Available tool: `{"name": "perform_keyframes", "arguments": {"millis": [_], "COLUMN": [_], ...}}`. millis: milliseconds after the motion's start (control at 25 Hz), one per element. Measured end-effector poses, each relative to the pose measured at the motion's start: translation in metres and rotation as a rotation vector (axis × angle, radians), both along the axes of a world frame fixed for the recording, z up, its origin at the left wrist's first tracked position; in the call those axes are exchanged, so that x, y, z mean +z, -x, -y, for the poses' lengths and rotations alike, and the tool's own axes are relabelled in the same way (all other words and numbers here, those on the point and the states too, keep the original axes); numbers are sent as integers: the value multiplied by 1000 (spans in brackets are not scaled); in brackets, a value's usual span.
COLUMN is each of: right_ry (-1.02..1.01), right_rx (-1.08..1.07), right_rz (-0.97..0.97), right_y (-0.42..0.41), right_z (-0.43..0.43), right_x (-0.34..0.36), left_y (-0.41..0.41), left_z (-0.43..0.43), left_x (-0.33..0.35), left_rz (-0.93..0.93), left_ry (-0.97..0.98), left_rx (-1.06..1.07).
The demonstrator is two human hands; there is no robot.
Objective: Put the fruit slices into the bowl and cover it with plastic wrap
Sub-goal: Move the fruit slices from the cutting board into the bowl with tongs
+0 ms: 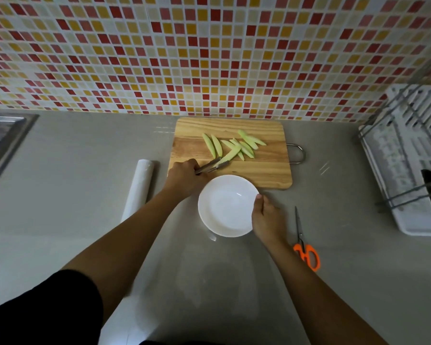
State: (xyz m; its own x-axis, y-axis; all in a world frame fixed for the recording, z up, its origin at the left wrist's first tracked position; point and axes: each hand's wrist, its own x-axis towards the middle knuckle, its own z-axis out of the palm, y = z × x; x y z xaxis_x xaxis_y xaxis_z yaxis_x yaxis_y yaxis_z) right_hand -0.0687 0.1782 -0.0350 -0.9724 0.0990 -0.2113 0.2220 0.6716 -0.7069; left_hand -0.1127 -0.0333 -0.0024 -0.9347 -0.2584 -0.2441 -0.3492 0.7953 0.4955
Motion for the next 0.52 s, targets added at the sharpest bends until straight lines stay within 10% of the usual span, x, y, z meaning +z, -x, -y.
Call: {"name": "perform_keyframes", "arguments": {"millis": [320,520], "right_ry": [-3,-13], "right_rx": [-2,-3], "right_rz": [-13,-2], "right_y": [0,1], "right_z": [0,0], "right_x": [1,-1], "left_y": [-2,-3], "left_z": [2,9], "left_x": [-2,0], "left_rz": [-118,-148], "left_ry": [301,126], "left_rx": [-203,-152]}}
